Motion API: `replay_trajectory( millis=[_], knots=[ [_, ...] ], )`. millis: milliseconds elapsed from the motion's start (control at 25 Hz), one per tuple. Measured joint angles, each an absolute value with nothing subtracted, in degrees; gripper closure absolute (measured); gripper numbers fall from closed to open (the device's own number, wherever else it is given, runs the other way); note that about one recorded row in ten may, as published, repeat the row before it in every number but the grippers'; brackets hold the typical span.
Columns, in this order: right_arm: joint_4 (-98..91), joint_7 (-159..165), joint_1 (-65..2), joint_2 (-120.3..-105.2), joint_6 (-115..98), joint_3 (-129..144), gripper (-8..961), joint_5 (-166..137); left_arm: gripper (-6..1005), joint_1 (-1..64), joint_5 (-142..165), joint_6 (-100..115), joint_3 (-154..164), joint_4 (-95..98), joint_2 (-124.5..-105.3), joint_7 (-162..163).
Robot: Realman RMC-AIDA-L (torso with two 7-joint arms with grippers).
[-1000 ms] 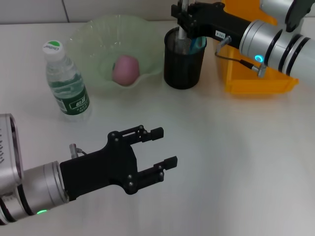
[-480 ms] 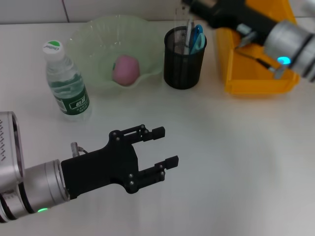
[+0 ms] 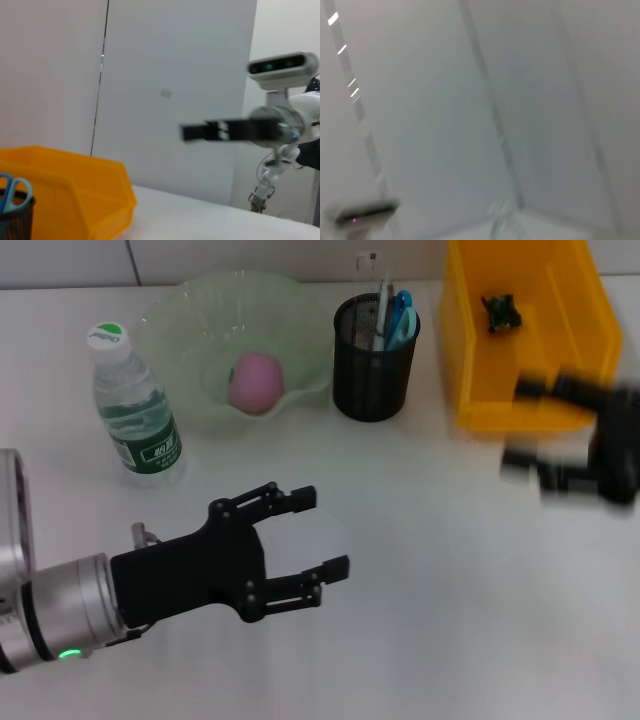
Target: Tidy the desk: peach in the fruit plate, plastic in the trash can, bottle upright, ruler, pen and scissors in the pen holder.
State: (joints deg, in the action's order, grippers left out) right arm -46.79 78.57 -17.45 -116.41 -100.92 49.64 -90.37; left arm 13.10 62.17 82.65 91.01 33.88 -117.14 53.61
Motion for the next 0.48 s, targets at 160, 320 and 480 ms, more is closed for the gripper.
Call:
replay_trajectory(
  millis=[160, 320, 480],
  knots=[
    [-47.6, 74.5, -16.2, -117.88, -105.6, 48.6, 111, -103.8, 224, 13.3, 62.3, 81.8, 91.0, 33.3, -116.09, 54.2],
    [-47.1, 73.6, -16.1, -119.03, -104.4, 48.7, 111, -107.6, 179, 13.6, 64.2, 81.2, 90.4, 32.3, -115.7, 54.3],
    [-44.9, 72.8, -16.8, -119.18, -103.4, 49.1, 111, -108.2, 182, 13.7, 65.8, 81.2, 89.1, 31.9, -115.72, 54.8]
  ],
)
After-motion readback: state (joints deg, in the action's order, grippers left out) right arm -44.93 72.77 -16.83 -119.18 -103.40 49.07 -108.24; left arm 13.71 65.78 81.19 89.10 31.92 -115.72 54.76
